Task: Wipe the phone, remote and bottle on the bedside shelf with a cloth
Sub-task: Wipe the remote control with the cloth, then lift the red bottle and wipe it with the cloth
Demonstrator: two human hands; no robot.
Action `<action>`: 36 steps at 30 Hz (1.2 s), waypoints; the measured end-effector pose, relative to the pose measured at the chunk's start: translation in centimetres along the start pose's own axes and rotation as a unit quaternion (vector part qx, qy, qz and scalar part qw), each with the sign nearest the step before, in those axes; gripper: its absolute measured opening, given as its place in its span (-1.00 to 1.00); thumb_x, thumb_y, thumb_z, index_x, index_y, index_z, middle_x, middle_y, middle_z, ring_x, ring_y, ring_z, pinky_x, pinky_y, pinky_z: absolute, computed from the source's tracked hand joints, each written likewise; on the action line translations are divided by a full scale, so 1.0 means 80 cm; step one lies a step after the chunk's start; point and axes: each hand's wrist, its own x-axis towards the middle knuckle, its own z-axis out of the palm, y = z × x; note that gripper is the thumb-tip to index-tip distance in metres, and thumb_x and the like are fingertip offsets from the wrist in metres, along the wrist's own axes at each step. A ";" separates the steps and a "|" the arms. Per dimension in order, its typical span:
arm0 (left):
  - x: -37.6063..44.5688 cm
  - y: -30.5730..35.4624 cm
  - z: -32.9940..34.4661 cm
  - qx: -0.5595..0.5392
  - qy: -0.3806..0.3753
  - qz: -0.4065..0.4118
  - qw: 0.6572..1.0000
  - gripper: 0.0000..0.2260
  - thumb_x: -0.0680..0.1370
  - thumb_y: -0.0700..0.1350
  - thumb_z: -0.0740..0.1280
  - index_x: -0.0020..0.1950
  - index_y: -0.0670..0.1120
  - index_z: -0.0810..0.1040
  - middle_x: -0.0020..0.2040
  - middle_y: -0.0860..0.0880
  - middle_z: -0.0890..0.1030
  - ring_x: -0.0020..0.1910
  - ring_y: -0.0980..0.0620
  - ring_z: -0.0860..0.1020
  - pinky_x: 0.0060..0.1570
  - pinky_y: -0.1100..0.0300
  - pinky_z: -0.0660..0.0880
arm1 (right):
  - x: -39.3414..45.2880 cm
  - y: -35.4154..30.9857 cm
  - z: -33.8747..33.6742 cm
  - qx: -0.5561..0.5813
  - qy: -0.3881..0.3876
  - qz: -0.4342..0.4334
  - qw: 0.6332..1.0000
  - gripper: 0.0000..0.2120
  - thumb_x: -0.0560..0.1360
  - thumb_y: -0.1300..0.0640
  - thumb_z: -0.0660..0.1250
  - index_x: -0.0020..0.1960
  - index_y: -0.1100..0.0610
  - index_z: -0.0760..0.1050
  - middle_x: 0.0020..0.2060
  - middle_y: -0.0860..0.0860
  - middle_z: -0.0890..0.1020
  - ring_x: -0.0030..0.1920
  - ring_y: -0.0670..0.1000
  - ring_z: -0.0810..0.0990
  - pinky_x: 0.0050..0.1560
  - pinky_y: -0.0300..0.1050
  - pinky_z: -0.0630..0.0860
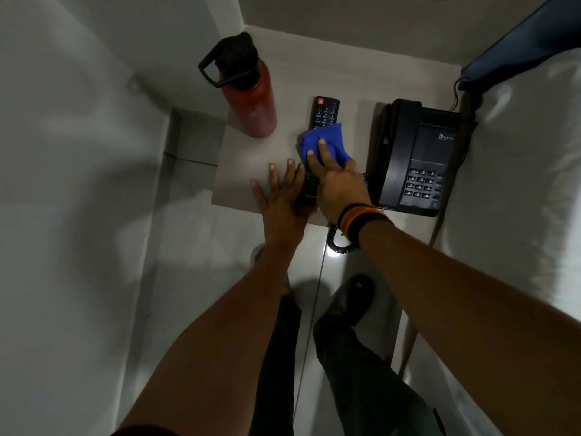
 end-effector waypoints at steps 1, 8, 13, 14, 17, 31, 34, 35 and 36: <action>-0.001 0.000 0.001 0.004 0.006 0.003 1.000 -0.30 0.60 0.16 0.38 0.67 -0.01 0.22 0.69 -0.03 0.23 0.70 -0.25 0.04 0.58 -0.42 -0.16 | -0.009 -0.002 0.009 0.004 0.014 0.000 1.000 -0.29 0.58 0.24 0.19 0.64 -0.09 0.03 0.66 -0.04 -0.04 0.41 0.29 0.30 0.42 0.16 0.38; -0.006 0.011 0.003 -0.041 0.067 -0.016 0.997 -0.41 0.60 0.19 0.09 0.57 -0.02 0.44 0.64 -0.06 0.34 0.67 -0.28 0.13 0.56 -0.39 -0.18 | -0.058 -0.008 0.027 -0.009 -0.014 -0.003 1.000 -0.37 0.61 0.18 0.21 0.62 -0.10 0.10 0.63 -0.03 0.11 0.42 0.27 0.33 0.44 0.16 0.36; -0.002 0.010 0.001 0.000 0.018 -0.025 1.000 -0.43 0.64 0.07 0.32 0.64 0.07 0.28 0.69 -0.02 0.21 0.70 -0.22 0.02 0.56 -0.43 -0.18 | -0.077 -0.007 0.002 -0.019 -0.061 0.005 0.998 -0.57 0.60 0.18 0.20 0.46 -0.01 0.36 0.27 0.12 0.53 0.17 0.14 0.49 0.30 0.11 0.47; -0.003 0.009 0.000 0.015 0.013 -0.023 1.000 -0.39 0.62 0.05 0.37 0.65 0.07 0.26 0.70 -0.03 0.21 0.70 -0.21 0.02 0.56 -0.43 -0.16 | -0.076 -0.006 -0.007 0.019 -0.063 0.035 0.997 -0.63 0.60 0.16 0.21 0.39 0.01 0.41 0.15 0.14 0.56 0.05 0.09 0.52 0.23 0.06 0.52; 0.001 0.007 -0.001 0.016 0.005 -0.024 1.000 -0.36 0.61 0.10 0.38 0.65 0.06 0.25 0.68 -0.05 0.24 0.70 -0.22 0.06 0.57 -0.44 -0.15 | -0.062 -0.002 -0.030 0.130 0.013 0.093 0.987 -0.59 0.59 0.15 0.22 0.42 0.00 0.37 0.19 0.18 0.52 0.08 0.13 0.56 0.24 0.10 0.54; -0.003 0.001 -0.025 -0.077 0.007 -0.007 0.997 -0.38 0.60 0.12 0.36 0.61 -0.08 0.36 0.66 -0.18 0.27 0.68 -0.23 0.14 0.64 -0.32 -0.04 | -0.066 -0.007 -0.037 0.230 0.024 0.099 0.968 -0.64 0.58 0.17 0.23 0.36 -0.03 0.47 0.03 0.05 0.56 0.00 0.09 0.60 0.13 0.00 0.56; -0.014 -0.011 -0.075 -0.360 0.046 -0.119 0.924 -0.34 0.53 -0.03 0.55 0.59 -0.08 0.39 0.46 0.07 0.55 0.41 0.15 0.52 0.43 -0.03 0.53 | -0.083 -0.001 -0.062 0.465 0.113 0.168 0.862 -0.61 0.59 0.14 0.24 0.40 -0.05 0.46 0.07 -0.09 0.58 -0.02 -0.05 0.58 -0.03 -0.19 0.47; -0.015 -0.017 -0.095 -0.422 0.078 -0.157 0.889 -0.29 0.50 -0.06 0.59 0.58 -0.07 0.39 0.34 0.24 0.60 0.27 0.29 0.59 0.27 0.19 0.62 | -0.087 0.001 -0.070 0.521 0.118 0.203 0.820 -0.64 0.57 0.09 0.30 0.37 -0.02 0.47 0.07 -0.08 0.61 -0.02 -0.05 0.60 -0.07 -0.17 0.48; -0.007 -0.023 -0.120 -0.449 0.110 -0.183 0.868 -0.21 0.45 -0.04 0.63 0.60 -0.04 0.36 0.31 0.32 0.58 0.24 0.36 0.58 0.20 0.36 0.60 | -0.088 0.003 -0.077 0.578 0.106 0.246 0.771 -0.62 0.53 0.03 0.38 0.34 0.03 0.49 0.07 -0.03 0.64 -0.02 -0.01 0.62 -0.09 -0.13 0.51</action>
